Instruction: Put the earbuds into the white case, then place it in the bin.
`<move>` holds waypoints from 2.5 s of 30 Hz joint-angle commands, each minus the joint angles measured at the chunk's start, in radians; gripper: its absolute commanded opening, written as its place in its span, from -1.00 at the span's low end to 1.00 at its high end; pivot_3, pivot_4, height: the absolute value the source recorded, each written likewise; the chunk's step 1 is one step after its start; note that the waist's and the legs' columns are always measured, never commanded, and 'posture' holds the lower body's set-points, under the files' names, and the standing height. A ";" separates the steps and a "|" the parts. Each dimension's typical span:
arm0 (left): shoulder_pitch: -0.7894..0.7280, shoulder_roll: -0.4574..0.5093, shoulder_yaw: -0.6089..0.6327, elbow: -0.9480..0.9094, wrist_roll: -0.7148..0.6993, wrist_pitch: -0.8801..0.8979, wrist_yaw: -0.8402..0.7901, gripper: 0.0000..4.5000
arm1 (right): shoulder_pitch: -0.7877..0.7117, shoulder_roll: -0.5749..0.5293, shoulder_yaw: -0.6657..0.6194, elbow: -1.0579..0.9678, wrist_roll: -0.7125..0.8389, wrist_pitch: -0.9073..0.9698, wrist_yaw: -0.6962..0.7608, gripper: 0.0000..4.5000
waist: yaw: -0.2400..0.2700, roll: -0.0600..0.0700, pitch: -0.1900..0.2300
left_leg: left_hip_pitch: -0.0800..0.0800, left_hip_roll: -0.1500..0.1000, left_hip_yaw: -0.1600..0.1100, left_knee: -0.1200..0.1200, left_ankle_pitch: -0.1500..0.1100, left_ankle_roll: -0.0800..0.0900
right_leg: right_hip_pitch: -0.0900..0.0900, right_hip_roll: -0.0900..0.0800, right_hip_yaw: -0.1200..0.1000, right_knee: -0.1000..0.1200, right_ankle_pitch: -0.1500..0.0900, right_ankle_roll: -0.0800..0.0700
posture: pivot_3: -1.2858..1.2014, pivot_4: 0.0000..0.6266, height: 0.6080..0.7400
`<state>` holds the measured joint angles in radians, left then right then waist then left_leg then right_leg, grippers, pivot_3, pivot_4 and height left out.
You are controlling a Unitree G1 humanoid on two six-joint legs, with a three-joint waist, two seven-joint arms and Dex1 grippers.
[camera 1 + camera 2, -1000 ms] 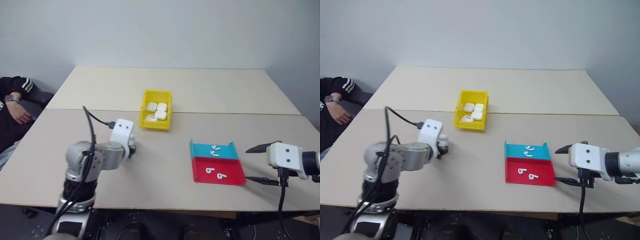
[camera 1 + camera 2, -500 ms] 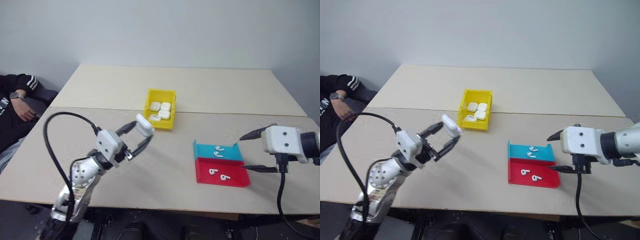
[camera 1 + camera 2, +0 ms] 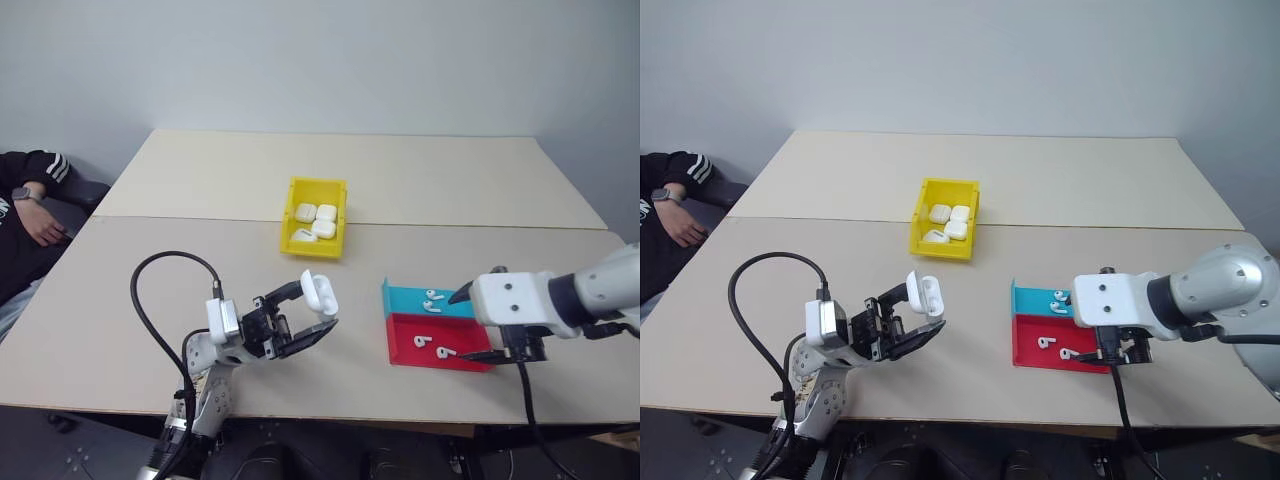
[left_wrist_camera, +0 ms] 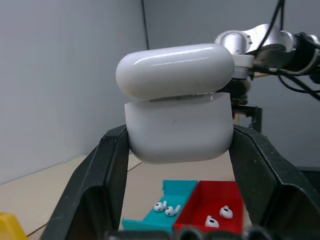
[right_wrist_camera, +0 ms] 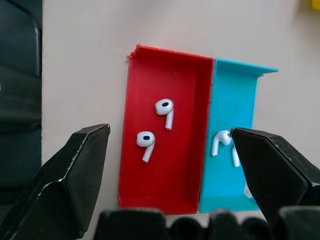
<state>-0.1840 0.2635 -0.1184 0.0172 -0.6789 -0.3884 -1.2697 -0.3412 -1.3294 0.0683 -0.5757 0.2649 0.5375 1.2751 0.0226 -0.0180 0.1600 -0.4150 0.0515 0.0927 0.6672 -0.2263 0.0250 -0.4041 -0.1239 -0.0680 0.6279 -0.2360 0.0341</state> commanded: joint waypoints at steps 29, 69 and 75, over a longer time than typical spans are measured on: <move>0.054 -0.035 0.063 -0.095 -0.024 0.046 -0.135 0.22 | -0.153 0.154 0.331 0.126 -0.318 0.095 0.036 -0.23 | -0.011 0.001 -0.001 | 0.000 0.000 -0.003 0.001 0.000 0.000 | 0.000 0.000 0.000 0.001 0.000 0.000 | 0.03 -0.52 1.00; 0.083 -0.025 0.062 -0.124 0.043 0.037 -0.080 0.22 | -0.154 0.243 0.381 0.241 -0.474 -0.027 0.060 -0.23 | -0.011 0.001 -0.001 | 0.000 0.000 -0.003 0.001 0.000 0.000 | 0.000 0.000 0.000 0.001 0.000 0.000 | 0.03 -0.52 1.00; 0.082 -0.021 0.061 -0.124 0.056 0.038 -0.067 0.22 | -0.157 0.249 0.380 0.248 -0.481 -0.033 0.060 -0.39 | -0.011 0.001 -0.001 | 0.000 0.000 -0.003 0.001 0.000 0.000 | 0.000 0.000 -0.001 0.001 0.000 0.000 | 0.03 -0.52 1.00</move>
<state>-0.1032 0.2379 -0.0569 -0.0661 -0.6264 -0.3327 -1.3449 -0.4936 -1.0852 0.4576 -0.3327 -0.2001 0.5127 1.3342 0.0113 -0.0167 0.1592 -0.4146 0.0517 0.0900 0.6680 -0.2263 0.0251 -0.4039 -0.1235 -0.0685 0.6288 -0.2362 0.0342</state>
